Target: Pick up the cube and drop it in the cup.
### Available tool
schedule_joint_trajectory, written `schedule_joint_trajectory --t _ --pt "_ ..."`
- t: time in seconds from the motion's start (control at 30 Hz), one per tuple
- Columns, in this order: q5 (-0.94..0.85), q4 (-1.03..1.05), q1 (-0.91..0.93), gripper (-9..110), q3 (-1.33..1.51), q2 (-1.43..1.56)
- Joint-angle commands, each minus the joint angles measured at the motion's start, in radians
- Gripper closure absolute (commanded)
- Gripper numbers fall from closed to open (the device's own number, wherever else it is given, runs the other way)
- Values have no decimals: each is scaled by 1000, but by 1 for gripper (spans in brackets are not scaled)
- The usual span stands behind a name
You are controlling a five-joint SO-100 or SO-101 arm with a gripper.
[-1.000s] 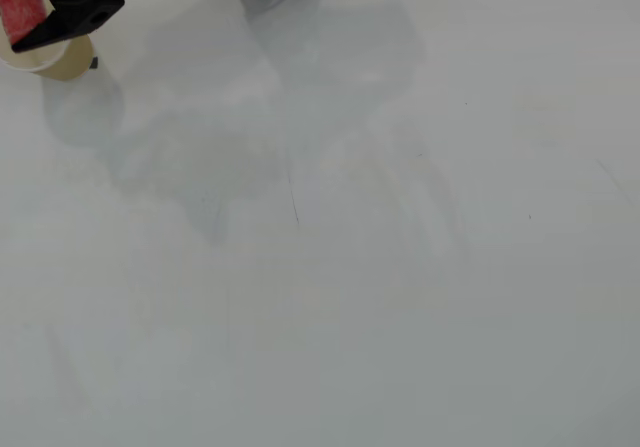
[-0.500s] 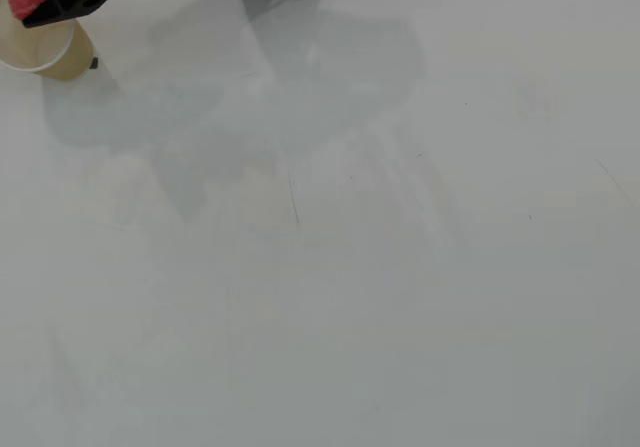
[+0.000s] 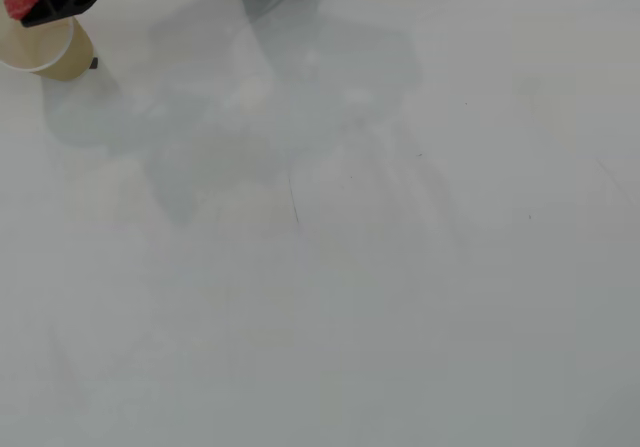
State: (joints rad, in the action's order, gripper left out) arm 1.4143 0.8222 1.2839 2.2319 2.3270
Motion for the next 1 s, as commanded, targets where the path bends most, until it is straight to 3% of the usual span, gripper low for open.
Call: schedule_joint_trajectory --t 0.0,0.97 --pt "14 0 -15 101 -186 -17" --pt "14 130 -29 101 -351 -264"
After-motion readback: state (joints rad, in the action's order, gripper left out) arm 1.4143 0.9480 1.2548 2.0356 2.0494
